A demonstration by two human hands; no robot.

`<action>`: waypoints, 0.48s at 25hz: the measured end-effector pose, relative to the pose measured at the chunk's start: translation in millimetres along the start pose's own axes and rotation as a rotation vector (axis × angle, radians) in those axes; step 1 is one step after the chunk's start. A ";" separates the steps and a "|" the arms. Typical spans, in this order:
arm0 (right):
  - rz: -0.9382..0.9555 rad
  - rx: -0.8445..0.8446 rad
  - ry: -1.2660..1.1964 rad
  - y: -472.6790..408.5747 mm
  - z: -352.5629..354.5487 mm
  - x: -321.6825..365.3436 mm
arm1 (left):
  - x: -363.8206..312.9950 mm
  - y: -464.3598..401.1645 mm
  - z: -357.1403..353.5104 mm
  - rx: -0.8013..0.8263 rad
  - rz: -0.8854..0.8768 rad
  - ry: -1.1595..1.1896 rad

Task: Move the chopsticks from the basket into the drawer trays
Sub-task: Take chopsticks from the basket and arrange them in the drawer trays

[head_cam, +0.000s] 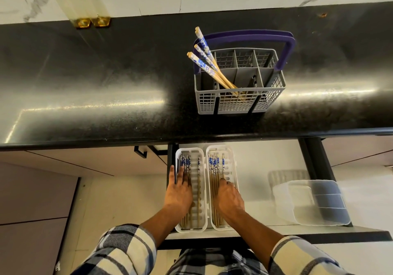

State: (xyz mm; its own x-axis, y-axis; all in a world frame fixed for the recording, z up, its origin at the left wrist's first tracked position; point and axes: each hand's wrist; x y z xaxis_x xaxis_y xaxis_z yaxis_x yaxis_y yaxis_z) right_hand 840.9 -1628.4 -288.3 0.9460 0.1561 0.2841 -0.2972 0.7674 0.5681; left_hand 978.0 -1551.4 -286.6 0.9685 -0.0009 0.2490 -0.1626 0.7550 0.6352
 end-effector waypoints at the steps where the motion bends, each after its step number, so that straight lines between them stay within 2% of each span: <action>1: -0.001 0.000 -0.005 0.1 -0.1 -0.1 | -1.1 -0.9 -0.3 -0.017 0.004 0.021; 6: -0.001 -0.020 -0.054 -3.2 0.0 1.5 | -1.5 -2.6 -5.0 -0.006 -0.031 0.009; 12: 0.017 0.036 -0.001 -6.7 0.4 0.3 | -5.6 1.2 -8.6 -0.006 -0.005 0.013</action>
State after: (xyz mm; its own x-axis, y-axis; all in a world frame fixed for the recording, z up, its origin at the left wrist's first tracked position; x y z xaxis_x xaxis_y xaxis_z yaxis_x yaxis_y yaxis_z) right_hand 843.1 -1633.8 -291.7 0.9407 0.1678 0.2947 -0.3174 0.7418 0.5908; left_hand 974.0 -1544.8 -293.5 0.9717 0.0042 0.2362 -0.1570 0.7587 0.6323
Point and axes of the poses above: each hand's wrist, its own y-axis away from the middle knuckle, its own z-axis out of the back of the hand, x = y × z, and after that the axes turned 6 degrees about -z, right-handed
